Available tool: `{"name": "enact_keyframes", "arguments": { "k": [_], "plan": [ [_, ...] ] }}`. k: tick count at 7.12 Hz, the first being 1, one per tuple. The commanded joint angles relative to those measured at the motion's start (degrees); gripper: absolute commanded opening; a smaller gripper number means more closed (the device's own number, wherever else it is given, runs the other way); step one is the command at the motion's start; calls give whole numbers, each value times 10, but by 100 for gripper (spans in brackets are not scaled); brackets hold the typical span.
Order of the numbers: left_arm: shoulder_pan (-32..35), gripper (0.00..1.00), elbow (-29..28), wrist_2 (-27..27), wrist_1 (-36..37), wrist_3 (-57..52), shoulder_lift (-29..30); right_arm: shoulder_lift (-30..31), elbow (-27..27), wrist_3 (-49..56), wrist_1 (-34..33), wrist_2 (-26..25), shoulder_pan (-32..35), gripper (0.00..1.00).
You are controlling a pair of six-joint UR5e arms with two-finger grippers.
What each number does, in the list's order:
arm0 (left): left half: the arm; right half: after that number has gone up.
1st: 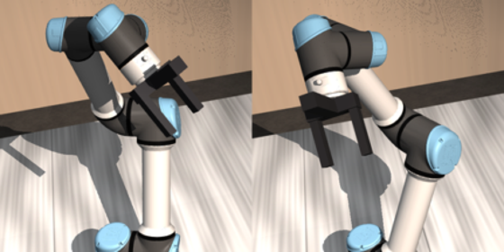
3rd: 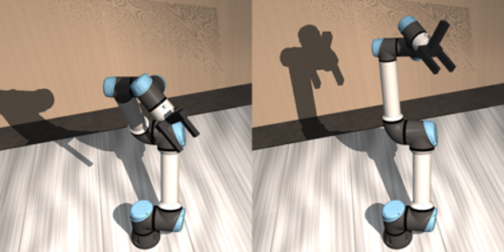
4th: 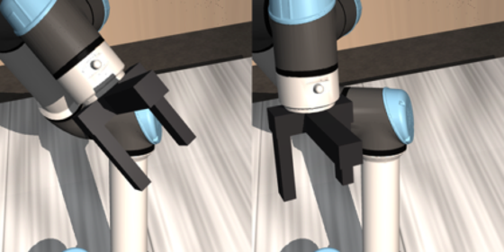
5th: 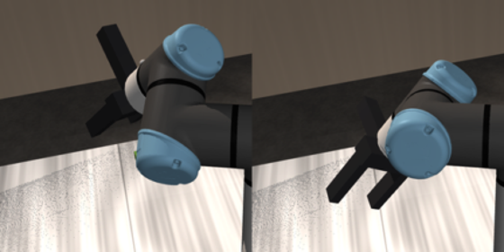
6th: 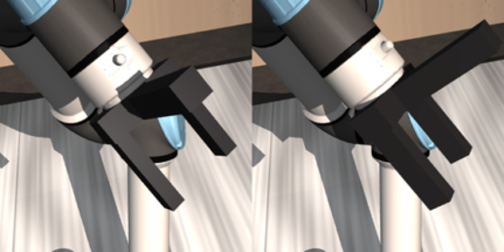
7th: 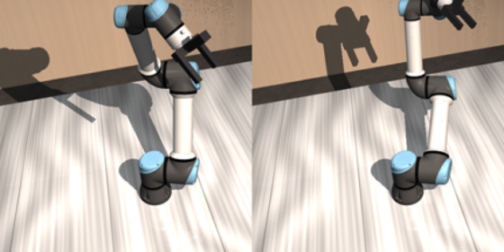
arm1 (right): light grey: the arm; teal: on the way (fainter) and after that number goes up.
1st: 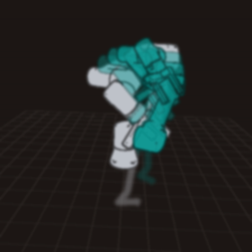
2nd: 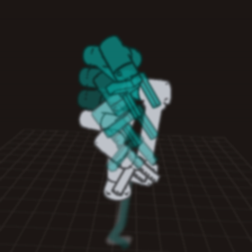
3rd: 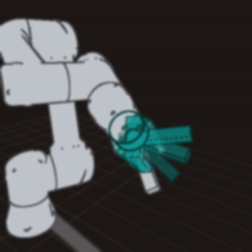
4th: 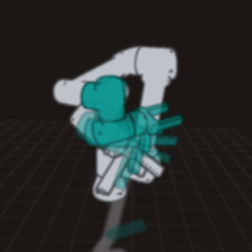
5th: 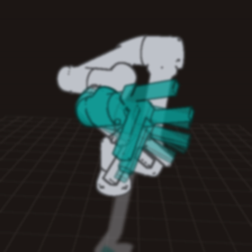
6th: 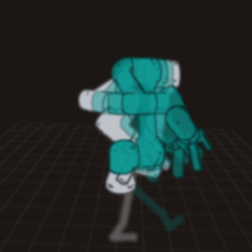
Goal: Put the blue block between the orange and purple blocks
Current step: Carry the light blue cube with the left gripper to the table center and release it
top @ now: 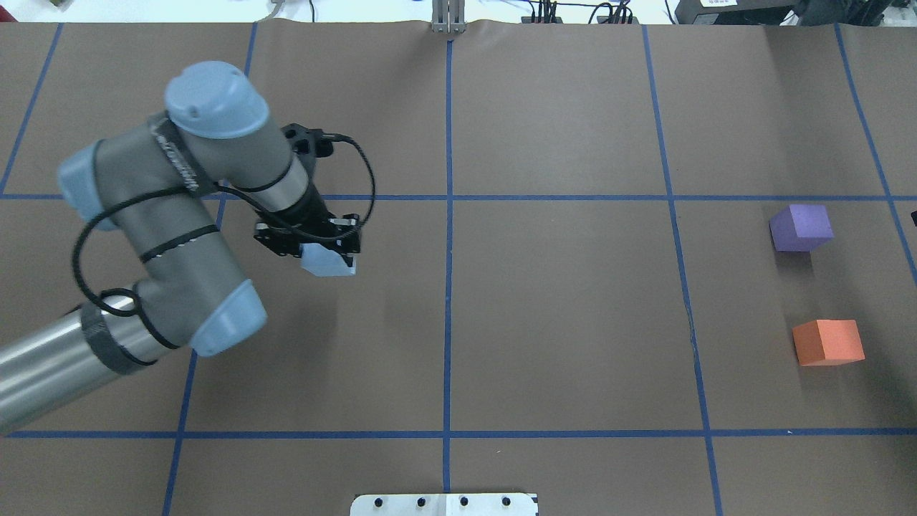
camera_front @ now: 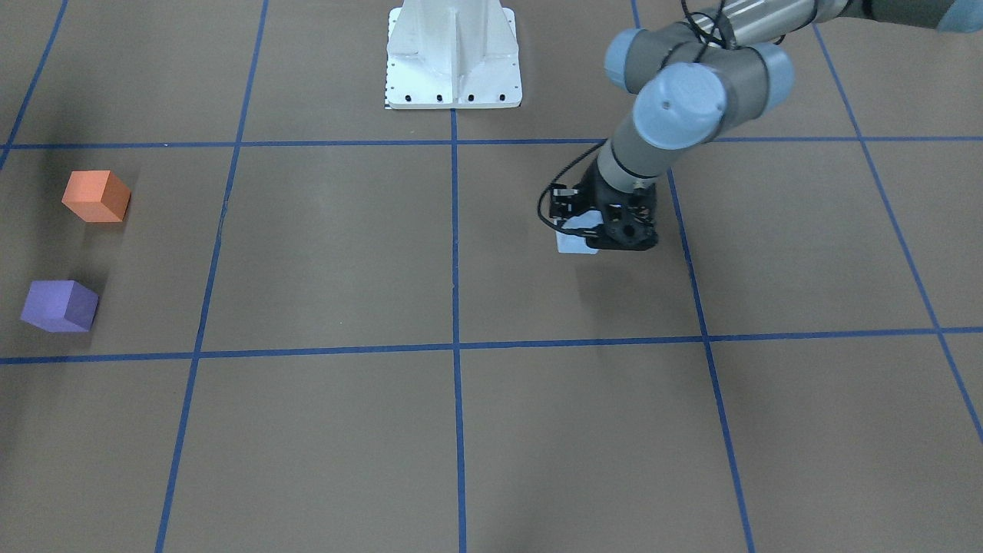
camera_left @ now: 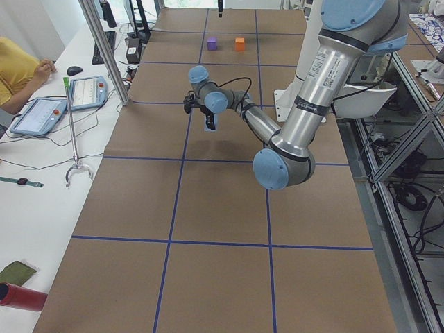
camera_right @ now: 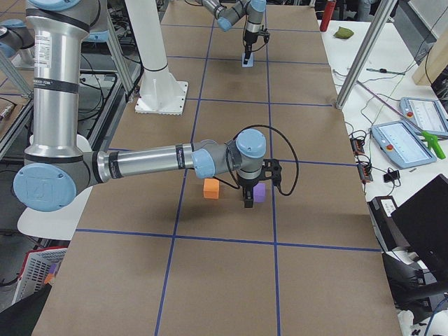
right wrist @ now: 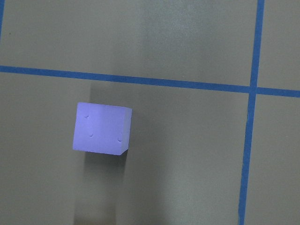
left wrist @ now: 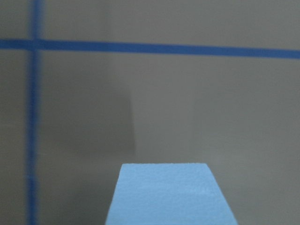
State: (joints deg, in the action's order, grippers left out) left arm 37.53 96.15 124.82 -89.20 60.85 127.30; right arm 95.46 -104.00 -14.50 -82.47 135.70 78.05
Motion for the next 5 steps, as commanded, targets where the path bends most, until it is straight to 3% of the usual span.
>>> {"name": "enact_keyframes", "arguments": {
  "k": [1,3,5],
  "plan": [
    [-73,0,-148,-72,16,25,176,-2,-1,0,0,0,-2,100],
    [-103,0,-289,-118,-50,40,265,-2,-4,0,0,1,-4,100],
    [-122,0,-316,-146,-70,44,277,-2,-5,0,0,1,-5,100]
  ]
}}
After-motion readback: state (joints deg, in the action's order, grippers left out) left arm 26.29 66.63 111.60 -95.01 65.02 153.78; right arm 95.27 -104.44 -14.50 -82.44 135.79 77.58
